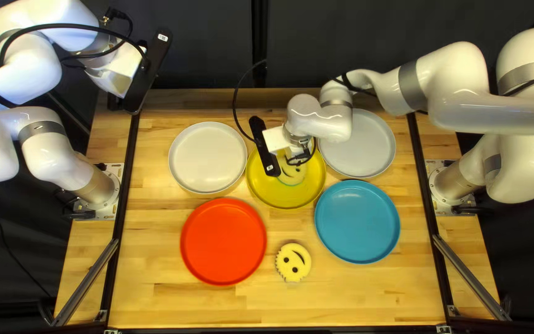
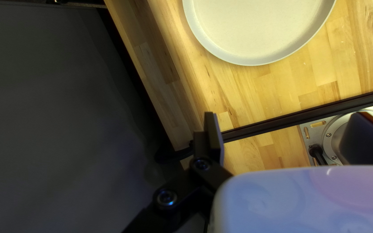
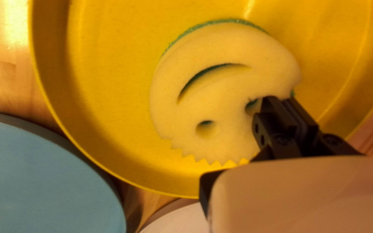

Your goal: Pick up sponge and scrub the plate

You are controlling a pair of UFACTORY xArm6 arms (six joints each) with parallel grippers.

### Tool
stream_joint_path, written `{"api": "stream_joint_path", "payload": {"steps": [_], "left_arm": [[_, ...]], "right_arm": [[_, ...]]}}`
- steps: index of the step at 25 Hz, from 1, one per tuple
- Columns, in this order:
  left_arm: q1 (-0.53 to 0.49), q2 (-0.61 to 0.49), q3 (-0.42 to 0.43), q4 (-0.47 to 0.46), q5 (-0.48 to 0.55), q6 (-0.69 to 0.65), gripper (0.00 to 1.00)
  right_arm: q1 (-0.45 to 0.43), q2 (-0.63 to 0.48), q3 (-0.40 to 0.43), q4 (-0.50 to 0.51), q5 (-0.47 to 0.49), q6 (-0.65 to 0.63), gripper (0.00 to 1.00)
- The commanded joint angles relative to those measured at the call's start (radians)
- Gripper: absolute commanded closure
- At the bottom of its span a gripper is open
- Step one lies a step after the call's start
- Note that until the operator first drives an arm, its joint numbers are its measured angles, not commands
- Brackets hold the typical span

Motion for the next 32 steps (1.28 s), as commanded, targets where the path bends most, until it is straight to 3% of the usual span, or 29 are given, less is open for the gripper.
{"api": "stream_joint_path", "payload": {"steps": [1, 20, 23, 32], "left_arm": [[0.000, 0.000, 0.000, 0.000, 0.000, 0.000, 0.00], [0.000, 0.000, 0.000, 0.000, 0.000, 0.000, 0.00], [0.000, 0.000, 0.000, 0.000, 0.000, 0.000, 0.00], [0.000, 0.000, 0.000, 0.000, 0.000, 0.000, 0.00]], "right_arm": [[-0.030, 0.006, -0.010, 0.010, 0.007, -0.025, 1.00], [0.122, -0.115, 0.151, -0.037, -0.031, 0.127, 1.00], [0.136, -0.101, 0.138, -0.046, -0.035, 0.137, 1.00], [0.049, 0.026, -0.037, 0.008, 0.017, 0.023, 1.00]]}}
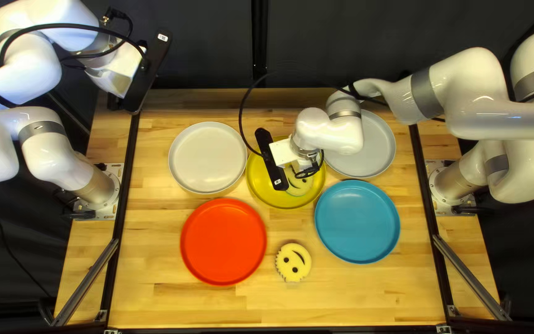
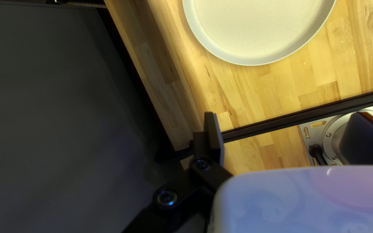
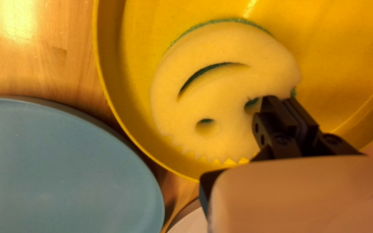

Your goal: Pick up sponge and scrub the plate

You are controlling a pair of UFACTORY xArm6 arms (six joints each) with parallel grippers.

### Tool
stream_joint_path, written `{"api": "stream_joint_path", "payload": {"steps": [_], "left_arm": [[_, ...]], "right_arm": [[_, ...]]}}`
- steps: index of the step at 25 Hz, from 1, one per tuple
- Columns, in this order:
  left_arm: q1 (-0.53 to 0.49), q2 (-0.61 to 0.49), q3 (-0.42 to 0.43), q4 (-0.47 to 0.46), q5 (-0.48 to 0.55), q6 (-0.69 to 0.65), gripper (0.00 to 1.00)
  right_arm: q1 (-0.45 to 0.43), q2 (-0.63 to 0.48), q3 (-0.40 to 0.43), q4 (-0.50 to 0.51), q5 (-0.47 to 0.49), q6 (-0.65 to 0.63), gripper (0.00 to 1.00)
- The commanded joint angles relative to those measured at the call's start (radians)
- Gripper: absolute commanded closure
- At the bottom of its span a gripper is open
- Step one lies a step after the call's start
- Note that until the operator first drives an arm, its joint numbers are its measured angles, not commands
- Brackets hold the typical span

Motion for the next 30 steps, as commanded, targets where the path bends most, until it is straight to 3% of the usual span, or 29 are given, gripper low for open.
{"api": "stream_joint_path", "payload": {"steps": [1, 7, 11, 25, 30], "left_arm": [[0.000, 0.000, 0.000, 0.000, 0.000, 0.000, 0.00], [0.000, 0.000, 0.000, 0.000, 0.000, 0.000, 0.00], [0.000, 0.000, 0.000, 0.000, 0.000, 0.000, 0.00], [0.000, 0.000, 0.000, 0.000, 0.000, 0.000, 0.00], [0.000, 0.000, 0.000, 0.000, 0.000, 0.000, 0.00]], "right_arm": [[-0.049, 0.062, -0.090, 0.031, 0.037, -0.062, 1.00], [-0.102, 0.127, -0.190, 0.050, 0.090, -0.127, 1.00], [-0.108, 0.143, -0.208, 0.059, 0.099, -0.140, 1.00], [0.049, 0.106, -0.187, -0.003, 0.099, -0.002, 1.00], [0.060, 0.130, -0.217, -0.023, 0.104, 0.006, 1.00]]}}
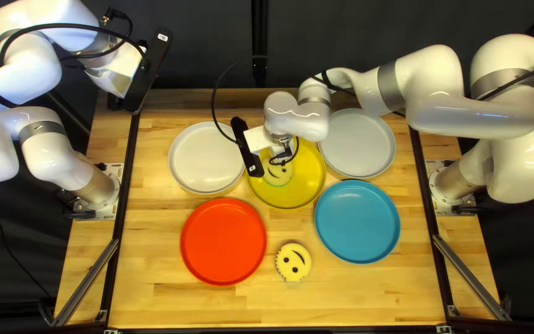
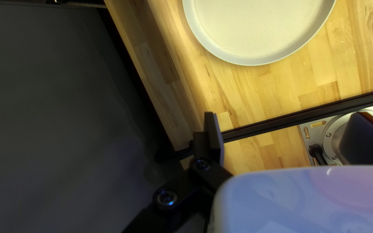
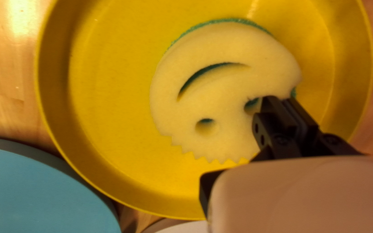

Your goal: Pick up sponge and scrub the plate

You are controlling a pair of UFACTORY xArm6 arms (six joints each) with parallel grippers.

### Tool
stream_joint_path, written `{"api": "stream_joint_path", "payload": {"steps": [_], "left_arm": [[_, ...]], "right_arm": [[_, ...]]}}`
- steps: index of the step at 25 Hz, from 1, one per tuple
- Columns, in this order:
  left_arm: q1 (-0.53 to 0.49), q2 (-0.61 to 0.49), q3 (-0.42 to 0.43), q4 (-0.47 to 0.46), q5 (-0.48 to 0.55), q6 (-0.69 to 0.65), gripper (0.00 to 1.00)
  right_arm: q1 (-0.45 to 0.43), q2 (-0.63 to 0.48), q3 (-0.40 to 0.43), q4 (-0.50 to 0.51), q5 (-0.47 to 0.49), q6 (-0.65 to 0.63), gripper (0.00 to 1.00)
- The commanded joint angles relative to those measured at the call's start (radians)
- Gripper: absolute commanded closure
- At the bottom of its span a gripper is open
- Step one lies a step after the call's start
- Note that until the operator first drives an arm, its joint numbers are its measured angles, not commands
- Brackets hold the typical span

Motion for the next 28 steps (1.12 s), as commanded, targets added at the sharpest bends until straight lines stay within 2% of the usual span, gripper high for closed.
{"api": "stream_joint_path", "payload": {"steps": [1, 7, 13, 19, 28], "left_arm": [[0.000, 0.000, 0.000, 0.000, 0.000, 0.000, 0.00], [0.000, 0.000, 0.000, 0.000, 0.000, 0.000, 0.00], [0.000, 0.000, 0.000, 0.000, 0.000, 0.000, 0.00], [0.000, 0.000, 0.000, 0.000, 0.000, 0.000, 0.00], [0.000, 0.000, 0.000, 0.000, 0.000, 0.000, 0.00]], "right_arm": [[-0.007, 0.033, -0.038, -0.010, 0.008, -0.008, 1.00], [-0.067, 0.102, -0.111, 0.014, 0.029, -0.080, 1.00], [-0.109, 0.110, -0.147, 0.023, 0.072, -0.110, 1.00], [-0.131, 0.069, -0.115, 0.023, 0.083, -0.100, 1.00], [-0.052, 0.023, -0.048, -0.001, 0.053, -0.010, 1.00]]}}
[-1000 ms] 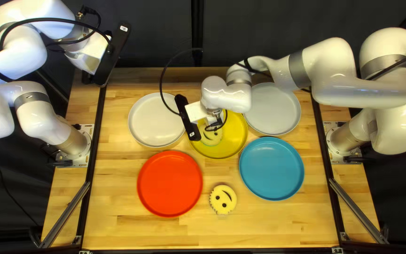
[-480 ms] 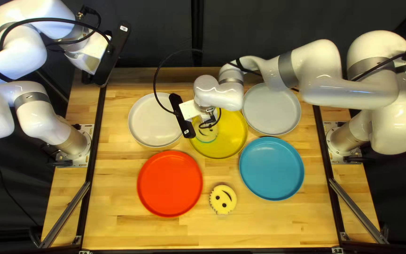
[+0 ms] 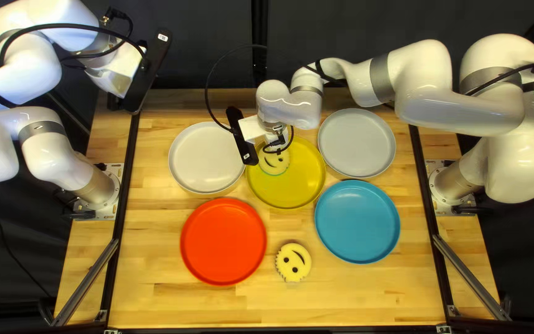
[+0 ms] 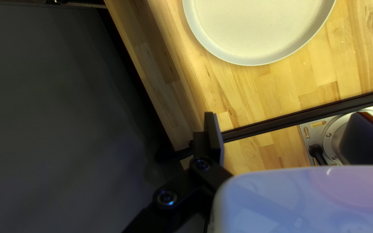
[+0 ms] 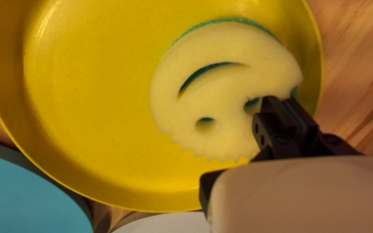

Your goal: Pick up sponge and scrub the plate

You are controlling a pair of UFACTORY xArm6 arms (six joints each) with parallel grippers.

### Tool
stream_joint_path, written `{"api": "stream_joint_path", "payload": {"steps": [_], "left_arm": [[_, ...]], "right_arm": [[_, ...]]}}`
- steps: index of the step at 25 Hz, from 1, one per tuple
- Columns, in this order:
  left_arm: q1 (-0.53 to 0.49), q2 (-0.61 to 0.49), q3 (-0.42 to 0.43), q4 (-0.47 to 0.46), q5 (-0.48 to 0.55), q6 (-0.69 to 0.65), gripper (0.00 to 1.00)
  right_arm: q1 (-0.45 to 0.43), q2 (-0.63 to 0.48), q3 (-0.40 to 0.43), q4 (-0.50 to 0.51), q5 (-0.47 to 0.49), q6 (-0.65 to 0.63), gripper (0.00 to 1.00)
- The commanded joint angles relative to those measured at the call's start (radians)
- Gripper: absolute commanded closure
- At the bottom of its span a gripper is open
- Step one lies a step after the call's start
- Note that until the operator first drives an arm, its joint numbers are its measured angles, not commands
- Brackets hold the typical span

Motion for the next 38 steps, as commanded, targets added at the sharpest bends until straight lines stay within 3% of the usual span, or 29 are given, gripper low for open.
{"api": "stream_joint_path", "payload": {"steps": [1, 10, 25, 32, 38], "left_arm": [[0.000, 0.000, 0.000, 0.000, 0.000, 0.000, 0.00], [0.000, 0.000, 0.000, 0.000, 0.000, 0.000, 0.00], [0.000, 0.000, 0.000, 0.000, 0.000, 0.000, 0.00], [0.000, 0.000, 0.000, 0.000, 0.000, 0.000, 0.00], [0.000, 0.000, 0.000, 0.000, 0.000, 0.000, 0.00]], "right_arm": [[0.047, -0.036, 0.041, -0.019, -0.015, 0.053, 1.00], [0.099, -0.053, 0.082, -0.042, -0.051, 0.099, 1.00], [-0.075, -0.006, 0.038, 0.009, -0.062, -0.060, 1.00], [-0.090, -0.045, 0.090, 0.018, -0.079, -0.058, 1.00], [-0.044, -0.084, 0.157, 0.015, -0.115, -0.012, 1.00]]}}
